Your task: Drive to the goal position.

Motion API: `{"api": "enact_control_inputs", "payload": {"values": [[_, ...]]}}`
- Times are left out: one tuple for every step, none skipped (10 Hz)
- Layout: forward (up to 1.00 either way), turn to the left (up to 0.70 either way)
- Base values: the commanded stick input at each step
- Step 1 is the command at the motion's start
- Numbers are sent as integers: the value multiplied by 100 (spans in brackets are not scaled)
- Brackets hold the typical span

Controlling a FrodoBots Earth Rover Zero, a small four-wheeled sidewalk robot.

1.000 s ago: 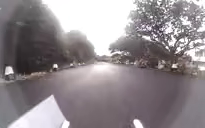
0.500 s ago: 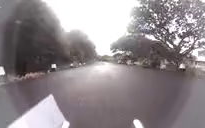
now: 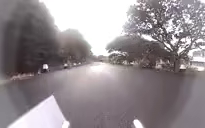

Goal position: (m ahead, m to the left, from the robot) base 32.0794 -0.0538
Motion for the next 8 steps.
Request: {"api": "enact_control_inputs", "payload": {"values": [[100,0],[100,0],[100,0],[100,0],[100,0],[100,-40],[100,-33],[100,-10]]}}
